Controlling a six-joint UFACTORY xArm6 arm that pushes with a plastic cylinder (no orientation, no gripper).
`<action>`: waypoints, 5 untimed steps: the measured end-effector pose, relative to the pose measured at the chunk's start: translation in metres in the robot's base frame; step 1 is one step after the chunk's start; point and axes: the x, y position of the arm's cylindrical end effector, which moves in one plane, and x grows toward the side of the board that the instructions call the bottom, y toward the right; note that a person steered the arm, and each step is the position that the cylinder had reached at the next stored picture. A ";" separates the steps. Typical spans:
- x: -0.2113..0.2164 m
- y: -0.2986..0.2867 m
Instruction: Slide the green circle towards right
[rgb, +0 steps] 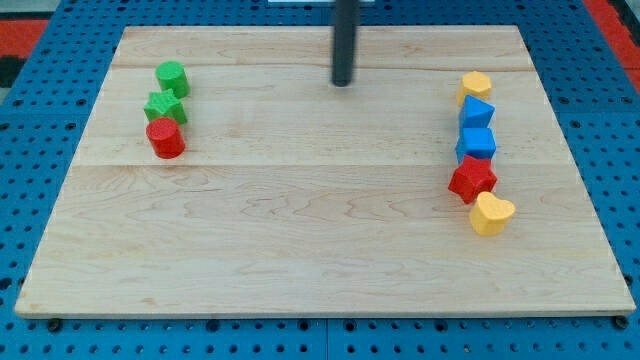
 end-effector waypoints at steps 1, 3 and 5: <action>-0.023 -0.079; -0.072 -0.195; -0.030 -0.272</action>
